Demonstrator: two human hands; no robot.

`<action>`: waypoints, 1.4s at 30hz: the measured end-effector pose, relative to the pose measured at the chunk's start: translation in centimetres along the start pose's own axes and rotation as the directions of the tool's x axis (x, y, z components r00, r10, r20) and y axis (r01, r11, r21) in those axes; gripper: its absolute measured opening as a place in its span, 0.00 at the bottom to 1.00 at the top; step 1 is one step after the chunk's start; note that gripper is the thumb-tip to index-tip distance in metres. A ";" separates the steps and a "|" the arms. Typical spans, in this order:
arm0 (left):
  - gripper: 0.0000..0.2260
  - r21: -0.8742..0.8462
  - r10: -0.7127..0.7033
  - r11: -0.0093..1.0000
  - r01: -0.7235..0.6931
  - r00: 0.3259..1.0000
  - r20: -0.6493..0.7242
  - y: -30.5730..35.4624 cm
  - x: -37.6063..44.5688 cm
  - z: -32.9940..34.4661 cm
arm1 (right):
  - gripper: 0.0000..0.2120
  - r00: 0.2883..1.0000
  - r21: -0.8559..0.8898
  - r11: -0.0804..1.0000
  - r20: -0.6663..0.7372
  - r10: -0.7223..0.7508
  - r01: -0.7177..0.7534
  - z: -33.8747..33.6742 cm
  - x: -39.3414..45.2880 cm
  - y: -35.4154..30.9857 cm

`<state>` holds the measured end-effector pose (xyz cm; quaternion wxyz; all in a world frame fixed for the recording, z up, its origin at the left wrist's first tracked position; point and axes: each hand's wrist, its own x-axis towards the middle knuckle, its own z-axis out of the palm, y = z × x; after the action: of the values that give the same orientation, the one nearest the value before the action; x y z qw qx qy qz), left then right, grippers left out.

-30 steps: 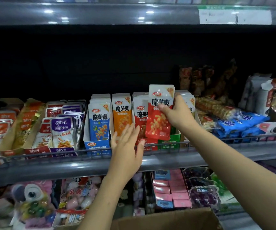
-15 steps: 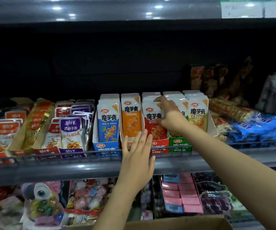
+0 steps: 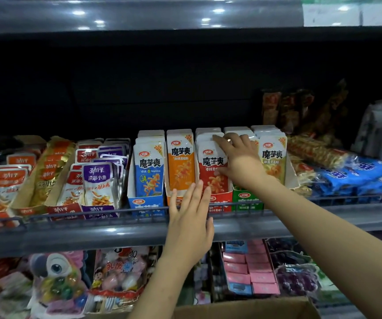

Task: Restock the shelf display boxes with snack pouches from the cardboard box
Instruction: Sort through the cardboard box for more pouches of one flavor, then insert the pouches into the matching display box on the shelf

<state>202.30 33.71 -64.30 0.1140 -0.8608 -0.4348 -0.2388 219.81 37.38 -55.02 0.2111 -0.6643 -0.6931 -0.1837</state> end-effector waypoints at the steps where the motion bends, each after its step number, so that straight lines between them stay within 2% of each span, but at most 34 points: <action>1: 0.27 0.002 0.000 1.000 0.000 1.000 -0.001 0.1 0.0 0.0 | 0.41 1.000 0.034 0.999 -0.006 0.002 -0.002 -0.1 -0.2 0.1; 6: 0.29 0.003 0.000 1.000 0.000 1.000 -0.002 0.7 -0.8 0.0 | 0.34 0.995 0.139 0.990 -0.104 -0.012 0.026 -1.1 -3.2 0.5; 10: 0.28 -0.053 -0.020 0.998 0.020 1.000 0.001 2.5 -2.5 -0.5 | 0.27 0.984 0.224 0.974 -0.176 -0.003 0.043 -1.2 -9.2 0.6; 14: 0.26 -0.230 -0.044 0.972 0.052 0.998 0.039 5.5 -5.8 -0.9 | 0.24 0.992 0.260 0.966 -0.118 0.046 -0.014 -0.4 -16.5 0.1; 17: 0.25 -0.330 -0.072 0.937 0.118 0.987 0.146 7.6 -8.8 -0.6 | 0.22 0.993 0.249 0.967 -0.082 0.081 -0.058 0.8 -22.1 -0.4; 20: 0.25 -0.386 -0.107 0.896 0.220 0.950 0.292 9.7 -12.5 1.0 | 0.22 0.989 0.229 0.962 0.012 0.149 -0.147 1.9 -28.1 -0.3; 24: 0.25 -0.431 -0.124 0.828 0.359 0.867 0.483 12.9 -16.7 4.0 | 0.24 0.958 0.146 0.957 0.182 0.223 -0.251 3.0 -34.5 0.2; 28: 0.25 -0.413 -0.091 0.810 0.417 0.784 0.614 15.6 -19.6 7.0 | 0.22 0.907 0.043 0.939 0.278 0.318 -0.342 4.0 -39.0 1.1; 33: 0.22 -0.394 0.008 0.828 0.399 0.694 0.720 16.5 -21.6 11.4 | 0.22 0.829 -0.022 0.881 0.328 0.454 -0.473 5.1 -42.8 2.0; 36: 0.23 -0.343 0.060 0.845 0.410 0.565 0.823 16.0 -22.1 13.7 | 0.21 0.796 -0.022 0.842 0.315 0.517 -0.538 5.3 -44.0 2.4; 40: 0.28 -0.217 0.060 0.932 0.292 0.465 0.883 14.0 -22.5 16.8 | 0.26 0.765 0.078 0.790 0.321 0.558 -0.608 5.7 -44.4 2.4; 42: 0.29 -0.210 0.106 0.945 0.250 0.373 0.922 12.9 -22.8 17.8 | 0.26 0.769 0.078 0.790 0.305 0.562 -0.608 5.8 -44.5 2.5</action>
<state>206.64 17.40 -91.04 -0.2979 -0.8321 -0.4170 0.2119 223.26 3.11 -83.88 0.2196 -0.8451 -0.4856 0.0427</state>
